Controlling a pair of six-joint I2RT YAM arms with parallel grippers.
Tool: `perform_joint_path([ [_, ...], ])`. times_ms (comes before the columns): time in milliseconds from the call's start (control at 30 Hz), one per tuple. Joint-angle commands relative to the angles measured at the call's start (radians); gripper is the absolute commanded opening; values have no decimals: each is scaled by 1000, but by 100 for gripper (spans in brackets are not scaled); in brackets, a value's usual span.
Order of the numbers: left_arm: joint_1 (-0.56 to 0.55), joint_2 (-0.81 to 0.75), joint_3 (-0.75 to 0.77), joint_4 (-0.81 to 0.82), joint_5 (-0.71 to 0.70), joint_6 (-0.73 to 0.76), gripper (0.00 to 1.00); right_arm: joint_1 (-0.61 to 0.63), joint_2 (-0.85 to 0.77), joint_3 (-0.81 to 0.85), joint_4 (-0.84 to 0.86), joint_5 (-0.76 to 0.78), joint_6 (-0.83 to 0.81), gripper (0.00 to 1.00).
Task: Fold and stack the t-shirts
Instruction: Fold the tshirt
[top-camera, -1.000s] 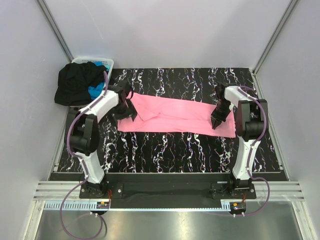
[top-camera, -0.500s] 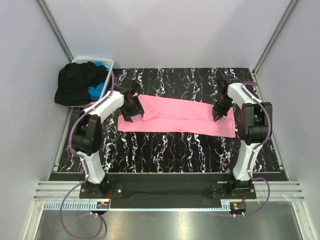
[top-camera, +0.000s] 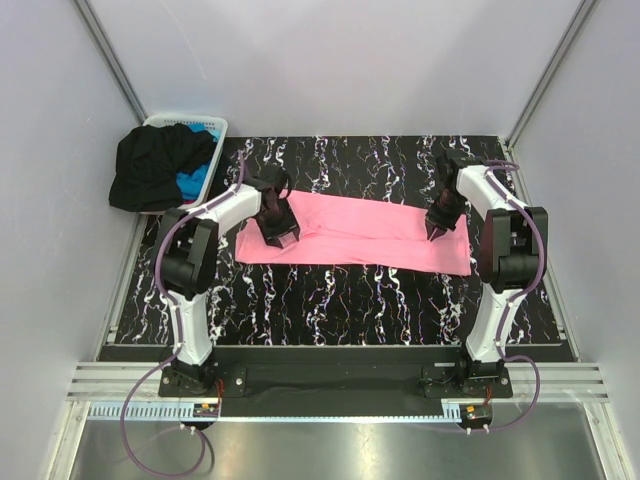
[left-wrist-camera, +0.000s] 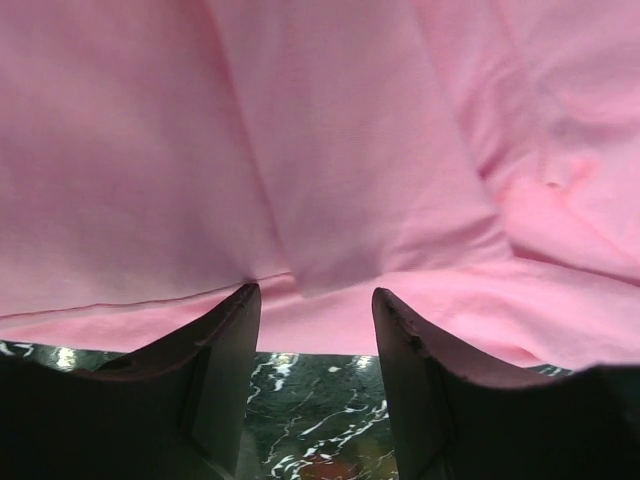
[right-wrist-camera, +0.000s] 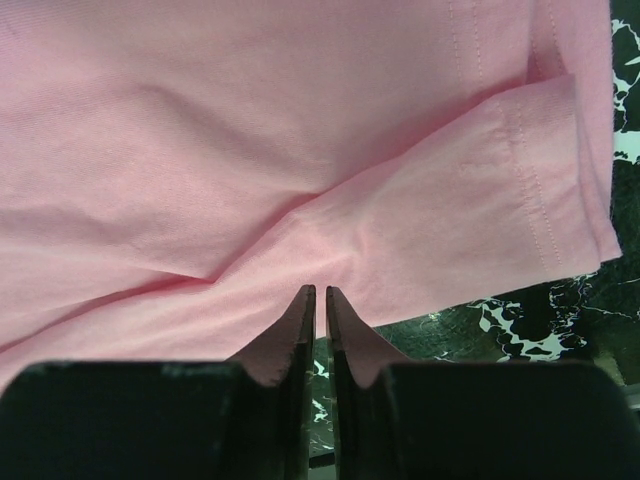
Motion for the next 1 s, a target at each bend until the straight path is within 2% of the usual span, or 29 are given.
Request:
perform_joint_path([
  [0, -12, 1, 62, 40, 30, -16, 52, 1, -48, 7, 9, 8, -15, 15],
  [433, -22, 16, 84, 36, -30, -12, 49, -1, -44, 4, 9, 18, -17, 15],
  [567, -26, 19, 85, 22, -57, -12, 45, -1, -42, 4, 7, 28, -17, 15],
  [667, -29, 30, 90, 16, -66, -8, 37, 1, -38, 4, 6, 31, -17, 15],
  [700, -27, 33, 91, 13, -71, -8, 29, -1, -38, 4, 4, 29, -17, 15],
  [800, -29, 42, 99, 8, -82, -5, 16, 1, -35, 4, 3, 34, -15, 15],
  [833, -29, 47, 104, 7, -83, -5, 4, 1, -33, 4, 4, 34, -17, 15],
  [867, -30, 47, 105, 4, -82, -3, 0, 1, -31, 2, 4, 32, -15, 15],
  [967, -32, 45, 122, -1, -111, 4, 0, 1, -27, 1, 4, 34, -17, 14],
])
